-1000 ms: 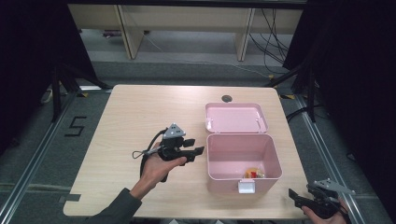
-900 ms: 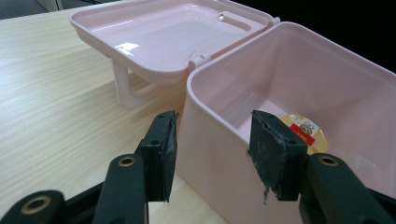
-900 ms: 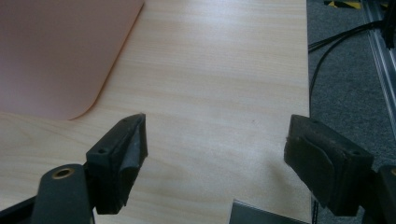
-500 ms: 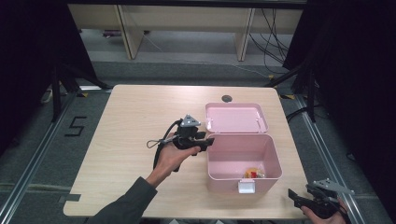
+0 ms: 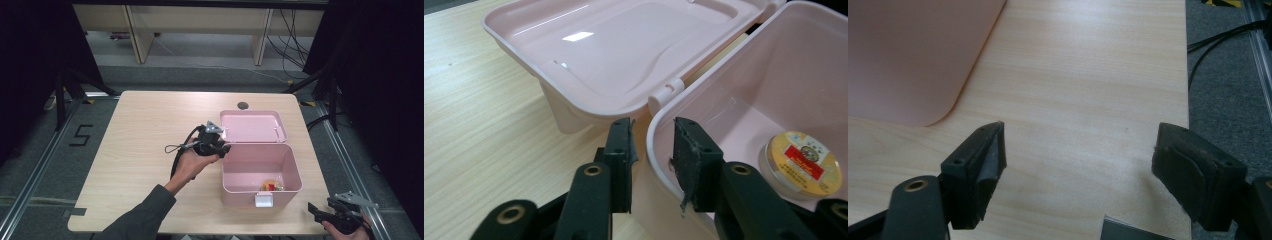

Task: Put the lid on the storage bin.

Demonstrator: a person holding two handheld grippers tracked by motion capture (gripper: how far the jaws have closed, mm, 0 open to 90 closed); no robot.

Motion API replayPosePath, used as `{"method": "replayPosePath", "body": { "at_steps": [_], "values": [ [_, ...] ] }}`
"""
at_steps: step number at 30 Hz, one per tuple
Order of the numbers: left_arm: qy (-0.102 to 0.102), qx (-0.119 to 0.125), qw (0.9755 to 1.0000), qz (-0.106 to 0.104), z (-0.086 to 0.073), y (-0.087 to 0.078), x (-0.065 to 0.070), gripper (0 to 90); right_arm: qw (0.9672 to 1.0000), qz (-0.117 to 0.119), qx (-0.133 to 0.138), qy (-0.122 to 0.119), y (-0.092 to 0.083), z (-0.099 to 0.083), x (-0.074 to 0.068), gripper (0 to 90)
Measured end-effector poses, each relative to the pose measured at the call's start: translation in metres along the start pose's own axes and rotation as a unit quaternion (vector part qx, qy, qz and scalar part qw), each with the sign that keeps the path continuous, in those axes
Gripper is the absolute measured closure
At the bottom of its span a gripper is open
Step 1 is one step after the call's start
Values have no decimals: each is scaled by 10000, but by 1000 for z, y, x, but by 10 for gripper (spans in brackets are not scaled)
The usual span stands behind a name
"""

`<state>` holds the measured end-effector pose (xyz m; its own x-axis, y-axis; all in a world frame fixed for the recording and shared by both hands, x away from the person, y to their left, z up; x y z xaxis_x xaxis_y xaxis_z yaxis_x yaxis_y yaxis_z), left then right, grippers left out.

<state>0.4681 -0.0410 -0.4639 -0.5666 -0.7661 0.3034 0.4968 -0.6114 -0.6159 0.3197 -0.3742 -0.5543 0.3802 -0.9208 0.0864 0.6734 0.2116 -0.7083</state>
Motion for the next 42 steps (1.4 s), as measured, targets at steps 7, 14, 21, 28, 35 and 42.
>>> {"method": "replayPosePath", "body": {
  "at_steps": [7,14,21,28,35,42],
  "values": [
    [119,-97,9997,182,1,4,3,747,9998,71,-21,162,0,0,-3,223],
    [147,-112,9994,289,1,5,5,776,10000,56,3,68,0,1,-1,224],
    [219,-114,9990,373,1,4,6,780,9997,131,78,189,-2,12,5,224],
    [256,-104,9990,360,0,4,6,782,9997,227,30,22,2,33,21,246],
    [286,-107,9988,380,0,3,6,782,9990,388,-197,106,9,68,32,263],
    [274,-104,9989,370,0,4,6,783,9984,497,-198,-165,24,115,43,300]
  ]
}}
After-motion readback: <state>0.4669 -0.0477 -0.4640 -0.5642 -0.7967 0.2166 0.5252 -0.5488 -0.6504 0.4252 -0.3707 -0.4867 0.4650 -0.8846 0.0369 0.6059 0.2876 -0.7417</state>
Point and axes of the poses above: each handheld gripper's, and its own axes: y roughly forward along the jaws, z roughly out of its top, x roughly to its right, the point moved 8 cm from there along y, roughly forward along the jaws, and after that the axes turned 14 degrees about -y, right-handed, at the moved point
